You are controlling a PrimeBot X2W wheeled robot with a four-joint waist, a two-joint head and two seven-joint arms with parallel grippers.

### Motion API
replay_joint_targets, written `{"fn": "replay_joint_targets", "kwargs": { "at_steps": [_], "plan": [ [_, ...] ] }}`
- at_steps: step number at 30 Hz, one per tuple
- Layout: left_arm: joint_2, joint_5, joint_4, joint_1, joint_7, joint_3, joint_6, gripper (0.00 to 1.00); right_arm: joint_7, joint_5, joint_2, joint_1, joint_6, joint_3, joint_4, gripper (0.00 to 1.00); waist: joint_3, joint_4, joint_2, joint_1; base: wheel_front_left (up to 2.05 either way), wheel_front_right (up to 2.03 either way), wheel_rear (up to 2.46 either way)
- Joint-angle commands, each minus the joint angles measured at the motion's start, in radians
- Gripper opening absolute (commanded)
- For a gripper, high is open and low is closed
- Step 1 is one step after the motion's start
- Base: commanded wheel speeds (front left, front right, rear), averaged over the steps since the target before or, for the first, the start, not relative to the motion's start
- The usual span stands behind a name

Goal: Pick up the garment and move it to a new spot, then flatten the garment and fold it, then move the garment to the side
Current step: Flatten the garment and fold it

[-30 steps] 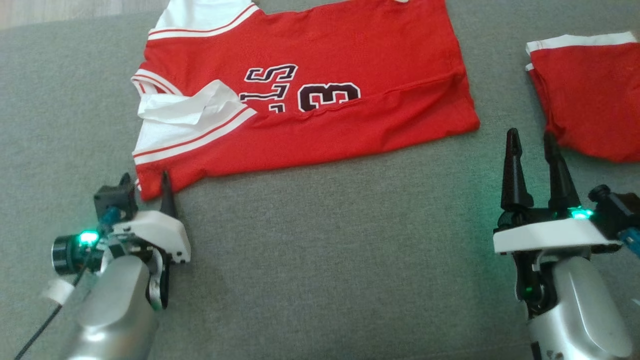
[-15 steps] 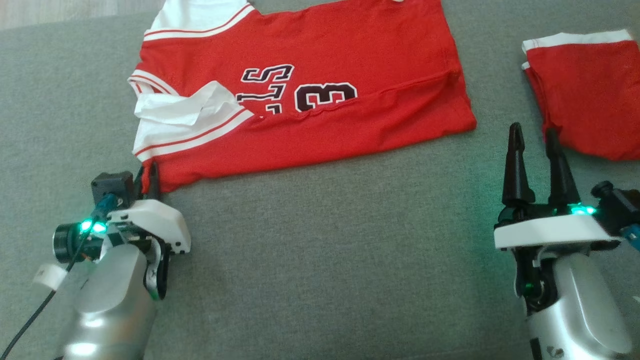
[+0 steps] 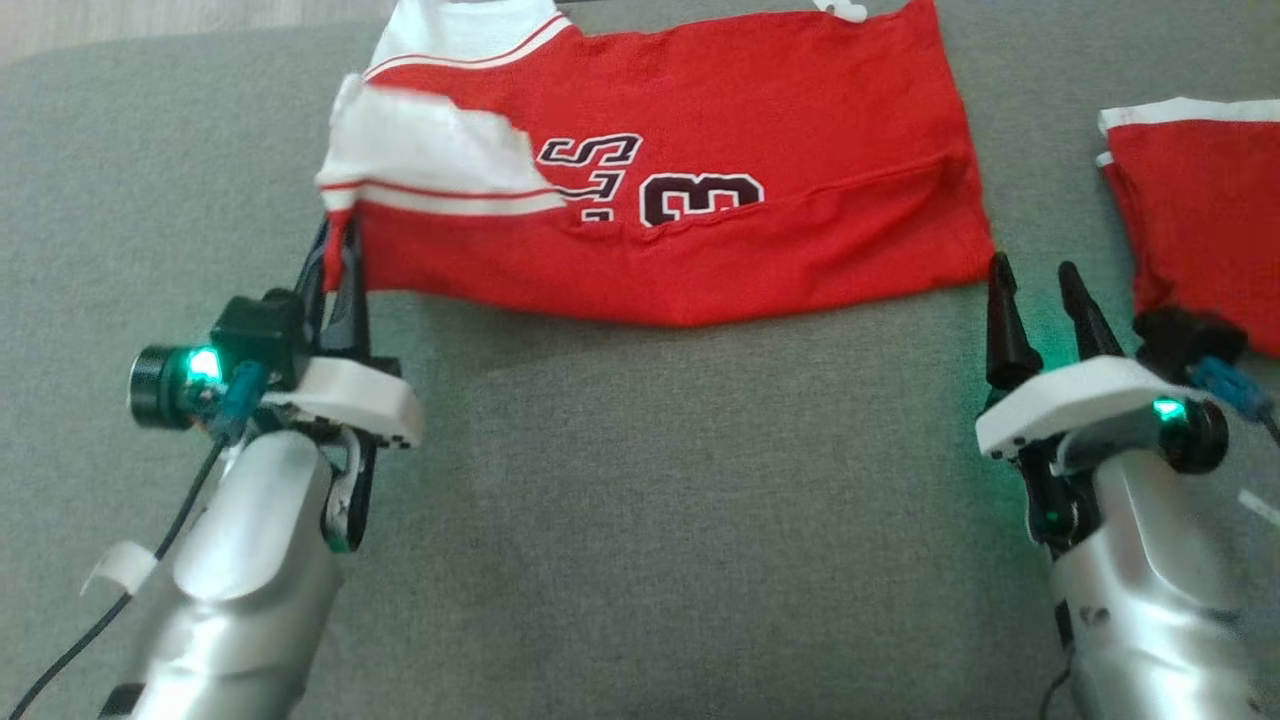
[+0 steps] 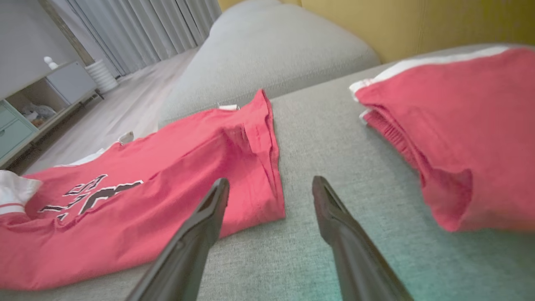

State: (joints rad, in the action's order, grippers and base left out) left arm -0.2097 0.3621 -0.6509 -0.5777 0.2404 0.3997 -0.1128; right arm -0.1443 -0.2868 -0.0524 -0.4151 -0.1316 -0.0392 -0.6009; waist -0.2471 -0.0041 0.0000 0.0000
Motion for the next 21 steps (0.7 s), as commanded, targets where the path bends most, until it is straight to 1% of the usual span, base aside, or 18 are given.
{"fn": "replay_joint_targets", "kwargs": {
  "at_steps": [1,4,5,8,9,12,13,14,17,21],
  "plan": [
    [-0.039,-0.022,0.067,-0.042,0.015,-0.017,0.002,0.0,0.02,0.014,0.002,-0.065,0.001,0.011,-0.036,1.0,-0.008,0.013,0.0,0.0,0.0,0.0,0.0],
    [-0.04,-0.037,0.111,-0.034,0.017,-0.003,0.003,0.0,0.048,0.043,0.002,-0.133,0.001,-0.007,-0.143,1.0,-0.018,0.024,0.0,0.0,0.0,0.0,0.0],
    [-0.04,-0.037,0.111,-0.034,0.017,-0.003,0.003,0.0,0.048,0.043,0.002,-0.133,0.001,-0.007,-0.143,1.0,-0.018,0.024,0.0,0.0,0.0,0.0,0.0],
    [-0.037,-0.044,0.135,-0.029,0.018,0.011,0.006,0.0,0.058,0.083,0.002,-0.195,0.001,-0.028,-0.244,1.0,-0.027,0.037,0.0,0.0,0.0,0.0,0.0],
    [-0.035,-0.047,0.145,-0.028,0.017,0.02,0.008,0.0,0.059,0.107,0.002,-0.232,0.001,-0.033,-0.305,1.0,-0.033,0.044,0.0,0.0,0.0,0.0,0.0],
    [-0.033,-0.05,0.152,-0.026,0.016,0.03,0.008,0.0,0.057,0.144,0.002,-0.273,0.001,-0.029,-0.383,1.0,-0.038,0.051,0.0,0.0,0.0,0.0,0.0],
    [-0.034,-0.05,0.151,-0.024,0.014,0.032,0.007,0.0,0.055,0.16,0.002,-0.284,0.001,-0.027,-0.404,0.65,-0.038,0.053,0.0,0.0,0.0,0.0,0.0],
    [-0.035,-0.05,0.15,-0.023,0.011,0.033,0.006,0.0,0.05,0.18,0.002,-0.293,0.001,-0.027,-0.422,0.0,-0.038,0.054,0.0,0.0,0.0,0.0,0.0],
    [-0.04,-0.046,0.141,-0.015,0.004,0.034,0.002,0.0,0.018,0.213,0.002,-0.309,0.001,-0.032,-0.457,0.0,-0.031,0.053,0.0,0.0,0.0,0.0,0.0],
    [-0.051,-0.037,0.12,0.007,-0.013,0.034,-0.001,0.0,-0.043,0.22,0.002,-0.31,0.001,-0.036,-0.481,0.0,-0.005,0.04,0.0,0.0,0.0,0.0,0.0]
  ]
}}
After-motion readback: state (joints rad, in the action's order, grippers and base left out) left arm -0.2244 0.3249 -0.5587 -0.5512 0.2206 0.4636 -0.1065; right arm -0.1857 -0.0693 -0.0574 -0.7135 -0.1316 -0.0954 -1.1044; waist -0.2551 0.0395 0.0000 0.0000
